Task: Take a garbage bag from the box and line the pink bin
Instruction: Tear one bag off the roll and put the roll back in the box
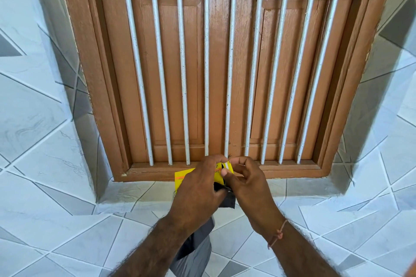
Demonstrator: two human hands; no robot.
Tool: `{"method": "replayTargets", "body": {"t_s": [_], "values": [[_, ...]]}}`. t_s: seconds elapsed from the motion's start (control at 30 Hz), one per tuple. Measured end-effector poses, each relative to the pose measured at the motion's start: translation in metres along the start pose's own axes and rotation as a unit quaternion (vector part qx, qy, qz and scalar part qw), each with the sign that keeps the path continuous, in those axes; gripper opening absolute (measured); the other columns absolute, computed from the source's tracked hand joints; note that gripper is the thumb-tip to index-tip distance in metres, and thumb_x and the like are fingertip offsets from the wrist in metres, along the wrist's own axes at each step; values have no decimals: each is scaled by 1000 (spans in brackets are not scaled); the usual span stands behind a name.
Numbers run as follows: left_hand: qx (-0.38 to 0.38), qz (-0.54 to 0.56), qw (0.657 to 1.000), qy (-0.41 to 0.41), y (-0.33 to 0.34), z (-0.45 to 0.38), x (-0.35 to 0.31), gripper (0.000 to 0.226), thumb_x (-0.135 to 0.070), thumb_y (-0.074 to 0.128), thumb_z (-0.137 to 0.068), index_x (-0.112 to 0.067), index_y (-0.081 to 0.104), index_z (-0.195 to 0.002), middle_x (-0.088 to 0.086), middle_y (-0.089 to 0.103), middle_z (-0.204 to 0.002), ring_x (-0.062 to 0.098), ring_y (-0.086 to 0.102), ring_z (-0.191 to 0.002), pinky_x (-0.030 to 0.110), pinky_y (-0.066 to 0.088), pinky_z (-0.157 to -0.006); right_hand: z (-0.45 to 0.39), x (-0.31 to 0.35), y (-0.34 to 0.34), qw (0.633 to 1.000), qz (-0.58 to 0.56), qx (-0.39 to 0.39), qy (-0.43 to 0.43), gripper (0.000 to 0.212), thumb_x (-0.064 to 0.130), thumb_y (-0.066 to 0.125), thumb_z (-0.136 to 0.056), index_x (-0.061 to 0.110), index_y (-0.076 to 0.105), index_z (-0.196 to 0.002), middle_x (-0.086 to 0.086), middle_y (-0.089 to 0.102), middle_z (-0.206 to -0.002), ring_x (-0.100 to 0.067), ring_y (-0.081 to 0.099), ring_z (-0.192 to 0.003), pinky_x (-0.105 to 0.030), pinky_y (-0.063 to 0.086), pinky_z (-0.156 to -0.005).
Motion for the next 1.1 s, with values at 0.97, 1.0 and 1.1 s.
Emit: {"method": "replayTargets", "body": {"t_s": [0.97,1.0,1.1], "values": [[32,104,983,-149,21,31,68,64,-57,41,-85,-35,37,-145,-26,46,-140,3,46,-129,23,32,-110,-1,-26,-35,983,-22,-177,-34,17,27,44,-99,26,54,-112,6,64,-96,-12,63,-83,-18,57,-64],[29,103,983,-149,22,29,66,61,-54,43,-87,-35,37,-145,-28,44,-137,2,46,-127,21,31,-108,1,-26,-32,983,-10,-181,-35,24,29,43,-98,24,52,-120,7,63,-99,-10,63,-86,-17,57,-69],[23,102,982,-156,22,25,65,58,-49,44,-89,-35,35,-145,-29,41,-132,2,44,-124,20,30,-106,0,-28,-26,984,21,-173,-25,42,32,45,-96,21,45,-136,1,62,-116,-13,62,-100,-35,55,-91]]}}
Point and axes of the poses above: each hand's wrist, its own z-axis away from the middle knuckle, its own y-axis out of the palm, x = y × z, the point moved 9 cm from there along -z, towards the middle knuckle
